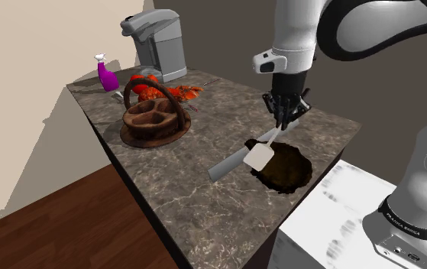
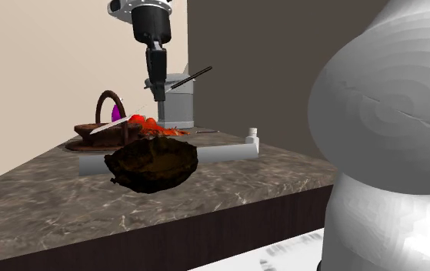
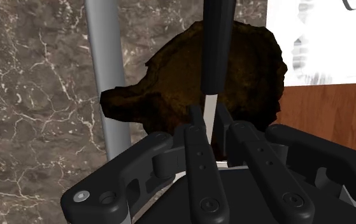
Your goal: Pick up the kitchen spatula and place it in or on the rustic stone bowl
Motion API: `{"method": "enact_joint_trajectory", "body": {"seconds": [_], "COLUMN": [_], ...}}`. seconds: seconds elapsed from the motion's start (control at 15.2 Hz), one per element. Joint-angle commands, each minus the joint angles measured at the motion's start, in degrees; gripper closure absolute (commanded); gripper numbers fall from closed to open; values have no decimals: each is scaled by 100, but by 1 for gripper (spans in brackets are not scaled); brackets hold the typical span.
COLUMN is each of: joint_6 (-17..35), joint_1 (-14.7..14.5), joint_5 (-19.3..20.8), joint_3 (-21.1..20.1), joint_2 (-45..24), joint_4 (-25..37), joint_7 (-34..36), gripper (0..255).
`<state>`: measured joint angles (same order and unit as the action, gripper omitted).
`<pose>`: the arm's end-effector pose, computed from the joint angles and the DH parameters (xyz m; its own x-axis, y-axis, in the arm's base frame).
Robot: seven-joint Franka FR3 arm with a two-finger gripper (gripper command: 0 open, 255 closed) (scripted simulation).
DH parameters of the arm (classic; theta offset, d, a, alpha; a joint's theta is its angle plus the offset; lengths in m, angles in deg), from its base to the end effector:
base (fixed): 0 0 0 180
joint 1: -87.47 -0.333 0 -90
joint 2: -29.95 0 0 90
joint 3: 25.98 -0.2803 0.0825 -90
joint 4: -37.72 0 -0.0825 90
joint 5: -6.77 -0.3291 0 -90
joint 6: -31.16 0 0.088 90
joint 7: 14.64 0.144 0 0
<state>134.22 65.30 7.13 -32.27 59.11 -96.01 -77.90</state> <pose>0.3152 0.1725 0.4677 -0.0169 0.9977 -0.0661 0.9999 0.0170 0.0009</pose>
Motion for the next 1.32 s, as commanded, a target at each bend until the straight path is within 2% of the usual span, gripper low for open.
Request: {"method": "enact_joint_trajectory", "body": {"seconds": [0.0, 0.92, 1.25], "joint_6": [113, 1241, 1241], "joint_1": [-24, -28, -28], "joint_5": [-26, -26, -26], "joint_3": [-40, -89, -89], "joint_2": [36, -194, -194], "joint_4": [-152, -1052, -1052], "joint_7": [57, 120, 120], "gripper": [255, 255, 255]}}
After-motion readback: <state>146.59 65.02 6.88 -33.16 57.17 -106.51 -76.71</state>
